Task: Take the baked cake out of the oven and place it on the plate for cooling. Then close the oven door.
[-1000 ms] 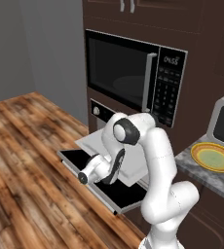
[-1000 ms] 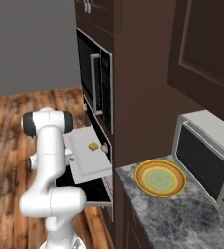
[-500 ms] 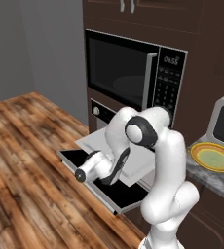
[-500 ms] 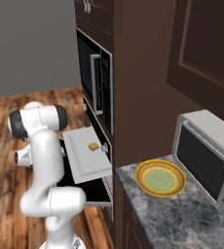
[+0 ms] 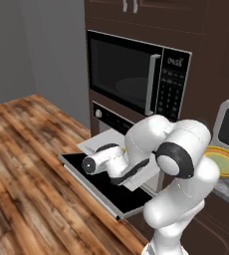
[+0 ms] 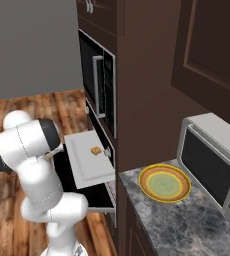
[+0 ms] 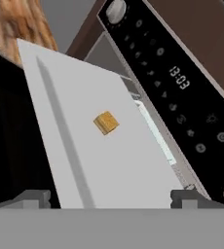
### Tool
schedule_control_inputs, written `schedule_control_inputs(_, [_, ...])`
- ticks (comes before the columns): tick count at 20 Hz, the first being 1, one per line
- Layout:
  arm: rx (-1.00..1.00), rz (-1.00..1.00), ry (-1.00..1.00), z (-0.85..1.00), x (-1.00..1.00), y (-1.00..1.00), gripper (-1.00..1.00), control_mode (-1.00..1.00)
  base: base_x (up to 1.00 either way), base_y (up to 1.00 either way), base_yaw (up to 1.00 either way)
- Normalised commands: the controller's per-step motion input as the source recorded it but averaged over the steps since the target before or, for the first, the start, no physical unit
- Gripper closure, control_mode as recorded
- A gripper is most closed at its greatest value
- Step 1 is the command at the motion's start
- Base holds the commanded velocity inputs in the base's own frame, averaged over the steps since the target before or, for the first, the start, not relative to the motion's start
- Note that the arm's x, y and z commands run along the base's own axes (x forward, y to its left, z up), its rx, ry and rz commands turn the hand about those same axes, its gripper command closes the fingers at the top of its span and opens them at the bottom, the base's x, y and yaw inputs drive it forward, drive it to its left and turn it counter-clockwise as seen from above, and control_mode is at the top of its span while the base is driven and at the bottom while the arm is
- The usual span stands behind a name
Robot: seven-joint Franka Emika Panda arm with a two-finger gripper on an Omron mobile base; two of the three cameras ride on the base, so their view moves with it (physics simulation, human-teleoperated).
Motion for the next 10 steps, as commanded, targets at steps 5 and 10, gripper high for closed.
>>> schedule_control_inputs(5, [0.15, -0.14, 0.11, 0.8, 0.03, 0.0, -1.0, -1.0, 0.0, 0.0, 0.0])
schedule_control_inputs(10, [0.1, -0.16, 0.17, 0.4, 0.11, 0.0, -1.0, -1.0, 0.0, 0.0, 0.0])
